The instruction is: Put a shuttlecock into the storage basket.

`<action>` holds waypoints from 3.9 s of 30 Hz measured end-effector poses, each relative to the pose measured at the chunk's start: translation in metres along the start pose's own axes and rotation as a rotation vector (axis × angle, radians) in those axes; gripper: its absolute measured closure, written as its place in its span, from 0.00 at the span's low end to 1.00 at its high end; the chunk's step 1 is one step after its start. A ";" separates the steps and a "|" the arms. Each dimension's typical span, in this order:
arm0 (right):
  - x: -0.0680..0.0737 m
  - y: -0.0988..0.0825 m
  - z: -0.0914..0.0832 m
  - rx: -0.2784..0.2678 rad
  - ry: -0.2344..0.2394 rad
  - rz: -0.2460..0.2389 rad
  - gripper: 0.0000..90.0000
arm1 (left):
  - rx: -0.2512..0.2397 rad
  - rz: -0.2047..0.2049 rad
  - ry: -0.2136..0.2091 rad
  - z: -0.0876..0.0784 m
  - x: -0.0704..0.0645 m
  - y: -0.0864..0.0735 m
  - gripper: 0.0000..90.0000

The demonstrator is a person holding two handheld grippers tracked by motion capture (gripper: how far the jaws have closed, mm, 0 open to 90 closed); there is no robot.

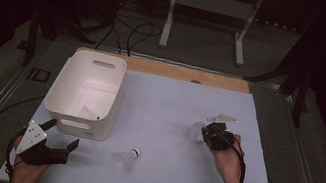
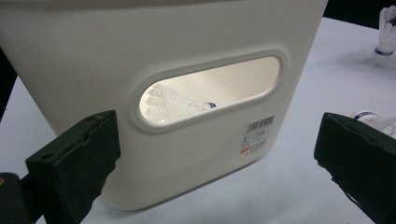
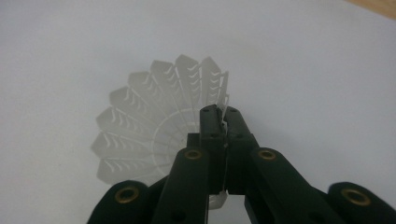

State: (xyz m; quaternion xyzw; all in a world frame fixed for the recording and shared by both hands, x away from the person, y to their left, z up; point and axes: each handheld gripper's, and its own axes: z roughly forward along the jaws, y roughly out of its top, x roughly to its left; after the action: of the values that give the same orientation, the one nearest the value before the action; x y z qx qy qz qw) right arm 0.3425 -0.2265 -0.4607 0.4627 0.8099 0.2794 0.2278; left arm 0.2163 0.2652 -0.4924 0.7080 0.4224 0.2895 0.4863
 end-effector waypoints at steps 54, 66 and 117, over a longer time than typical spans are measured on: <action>0.020 0.034 -0.026 -0.138 0.051 -0.007 0.99 | -0.002 -0.001 0.001 0.000 0.000 0.000 0.01; 0.025 0.043 -0.028 -0.162 0.055 -0.005 0.99 | -0.001 0.000 0.001 0.000 0.000 0.000 0.01; 0.042 0.068 -0.038 -0.231 0.082 -0.003 0.99 | -0.003 0.000 0.001 0.000 0.000 0.000 0.01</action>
State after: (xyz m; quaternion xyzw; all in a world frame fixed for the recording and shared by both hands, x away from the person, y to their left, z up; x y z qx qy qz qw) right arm 0.3411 -0.1701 -0.3916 0.4203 0.7818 0.3891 0.2464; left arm 0.2162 0.2655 -0.4922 0.7071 0.4221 0.2904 0.4873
